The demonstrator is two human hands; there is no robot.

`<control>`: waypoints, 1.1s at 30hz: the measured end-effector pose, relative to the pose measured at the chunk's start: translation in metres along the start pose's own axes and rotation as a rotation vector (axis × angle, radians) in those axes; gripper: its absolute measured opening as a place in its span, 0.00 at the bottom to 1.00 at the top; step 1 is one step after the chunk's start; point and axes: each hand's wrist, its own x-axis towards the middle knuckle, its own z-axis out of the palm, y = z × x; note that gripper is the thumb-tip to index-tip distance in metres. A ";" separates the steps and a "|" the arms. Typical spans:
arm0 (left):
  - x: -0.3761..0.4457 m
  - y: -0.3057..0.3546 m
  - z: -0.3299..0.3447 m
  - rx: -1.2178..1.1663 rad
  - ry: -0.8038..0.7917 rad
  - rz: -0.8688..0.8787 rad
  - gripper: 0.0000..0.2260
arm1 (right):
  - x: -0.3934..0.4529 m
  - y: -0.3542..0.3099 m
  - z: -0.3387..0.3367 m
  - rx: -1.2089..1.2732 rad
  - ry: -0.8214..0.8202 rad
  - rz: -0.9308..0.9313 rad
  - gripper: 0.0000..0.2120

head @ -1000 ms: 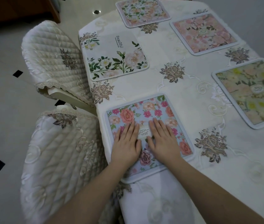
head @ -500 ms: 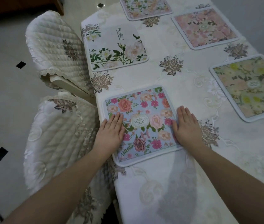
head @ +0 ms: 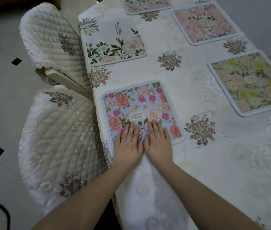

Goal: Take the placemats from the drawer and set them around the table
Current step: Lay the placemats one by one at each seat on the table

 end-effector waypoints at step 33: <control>-0.049 -0.061 -0.089 0.296 -0.401 0.041 0.29 | -0.023 0.050 -0.077 -0.046 -0.173 0.077 0.37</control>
